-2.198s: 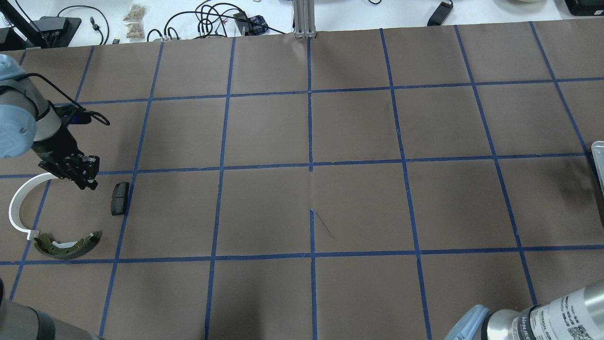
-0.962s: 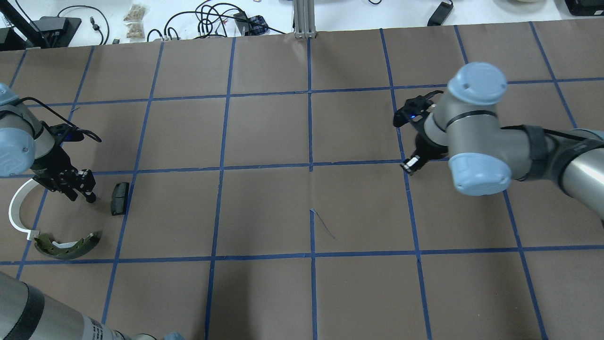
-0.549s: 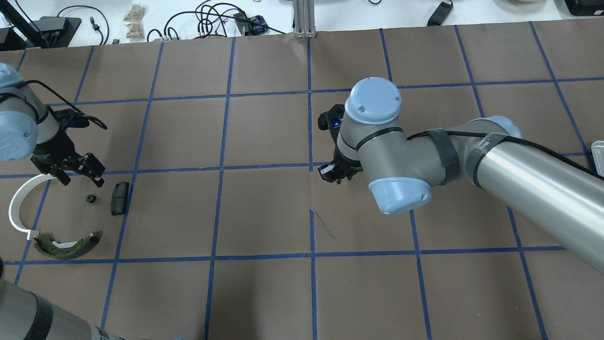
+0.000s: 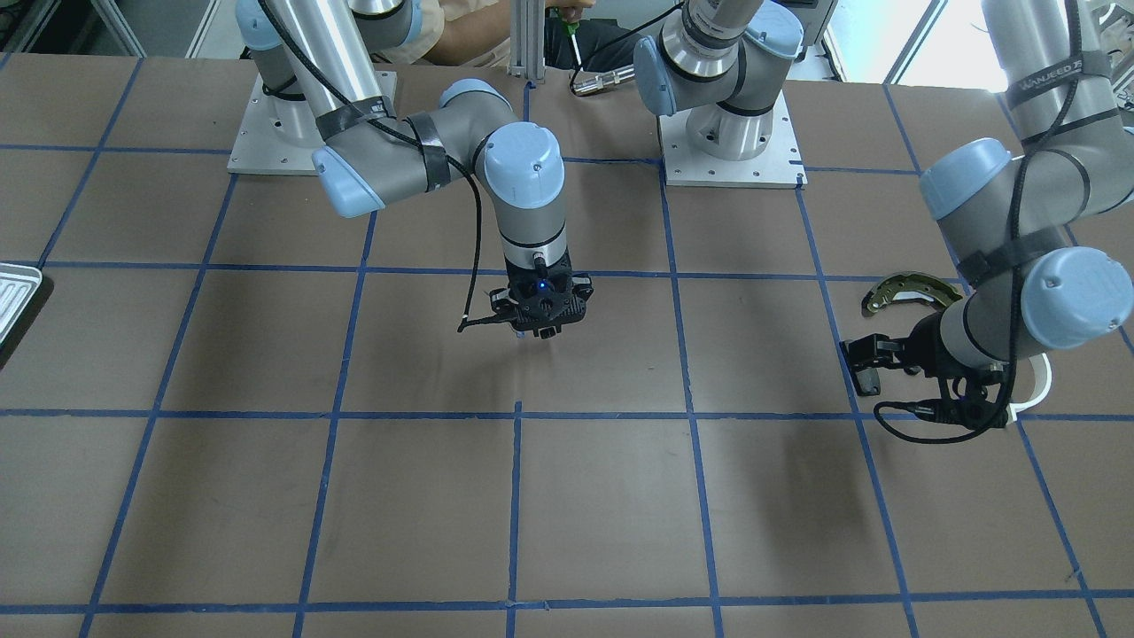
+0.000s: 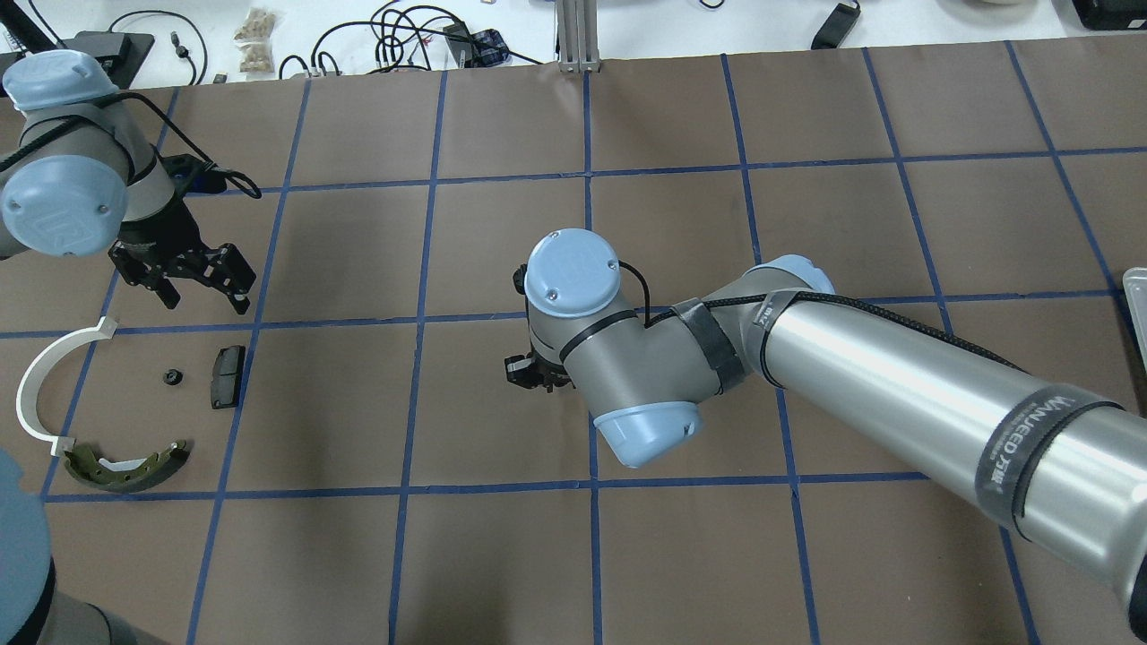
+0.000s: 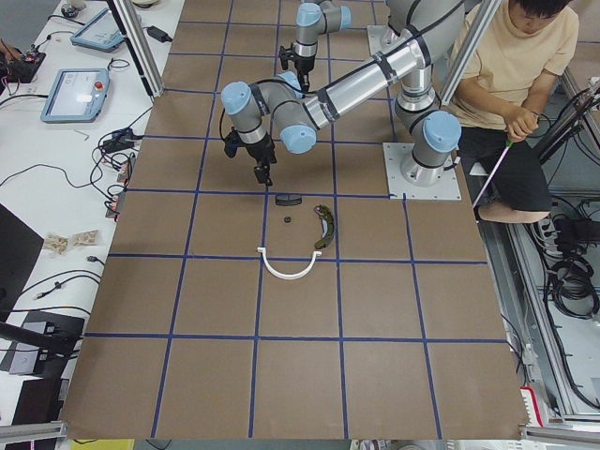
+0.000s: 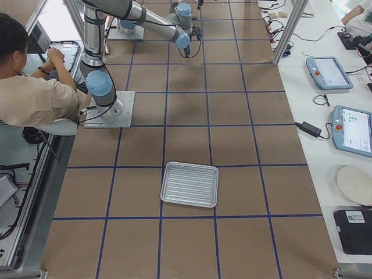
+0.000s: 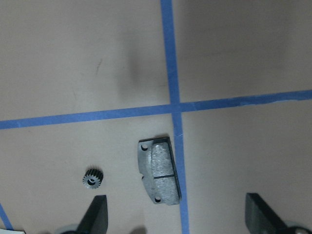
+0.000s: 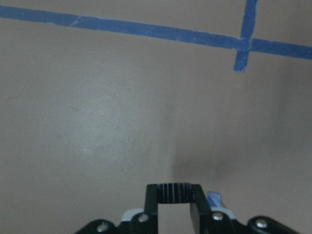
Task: Place bearing gear from tray to pile
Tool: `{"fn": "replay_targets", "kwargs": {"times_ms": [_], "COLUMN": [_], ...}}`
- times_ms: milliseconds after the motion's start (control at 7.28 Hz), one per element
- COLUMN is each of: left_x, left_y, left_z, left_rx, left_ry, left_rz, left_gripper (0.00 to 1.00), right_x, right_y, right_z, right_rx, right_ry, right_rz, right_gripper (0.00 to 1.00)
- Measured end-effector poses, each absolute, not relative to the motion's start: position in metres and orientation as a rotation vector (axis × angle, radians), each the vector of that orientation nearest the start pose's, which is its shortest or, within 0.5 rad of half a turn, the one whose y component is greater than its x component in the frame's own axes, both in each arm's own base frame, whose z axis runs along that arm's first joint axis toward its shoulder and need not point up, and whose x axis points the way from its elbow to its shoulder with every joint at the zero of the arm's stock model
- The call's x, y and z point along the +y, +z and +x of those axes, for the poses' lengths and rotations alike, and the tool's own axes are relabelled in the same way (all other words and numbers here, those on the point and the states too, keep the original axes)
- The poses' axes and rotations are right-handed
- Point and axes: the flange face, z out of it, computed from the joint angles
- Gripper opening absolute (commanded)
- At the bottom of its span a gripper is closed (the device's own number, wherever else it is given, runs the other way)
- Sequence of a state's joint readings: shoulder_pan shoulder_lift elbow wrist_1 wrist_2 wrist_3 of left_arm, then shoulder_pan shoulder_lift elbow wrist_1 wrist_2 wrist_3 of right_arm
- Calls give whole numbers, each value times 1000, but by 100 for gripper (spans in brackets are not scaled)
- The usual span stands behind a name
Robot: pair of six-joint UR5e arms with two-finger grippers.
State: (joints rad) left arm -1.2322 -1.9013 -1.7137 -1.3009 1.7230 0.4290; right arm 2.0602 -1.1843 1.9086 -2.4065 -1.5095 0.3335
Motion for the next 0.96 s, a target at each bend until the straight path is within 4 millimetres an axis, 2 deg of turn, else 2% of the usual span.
{"fn": "replay_targets", "kwargs": {"times_ms": [137,275,412,549,687,824,962], "left_x": [-573,-573,-571,-569,-566,-561,-554], "left_y": [275,280,283,283,284,283,280], "left_z": [58,43,23,-10,-56,-103,-144], "left_rx": [3048,3062,3082,3087,3086,3095,3110], "left_ry": [358,346,348,351,341,320,305], "left_rz": [182,191,178,177,201,218,213], "left_gripper": [100,100,100,100,100,100,100], "right_x": [-452,-476,-498,-519,-533,-537,-529], "right_y": [218,238,268,303,342,389,435], "right_z": [371,337,297,257,228,212,203], "right_rx": [3028,3035,3044,3052,3057,3061,3066], "right_ry": [-138,-141,-129,-94,-54,-36,-32], "right_rz": [-252,-282,-322,-362,-389,-400,-399], "right_gripper": [100,100,100,100,100,100,100]}}
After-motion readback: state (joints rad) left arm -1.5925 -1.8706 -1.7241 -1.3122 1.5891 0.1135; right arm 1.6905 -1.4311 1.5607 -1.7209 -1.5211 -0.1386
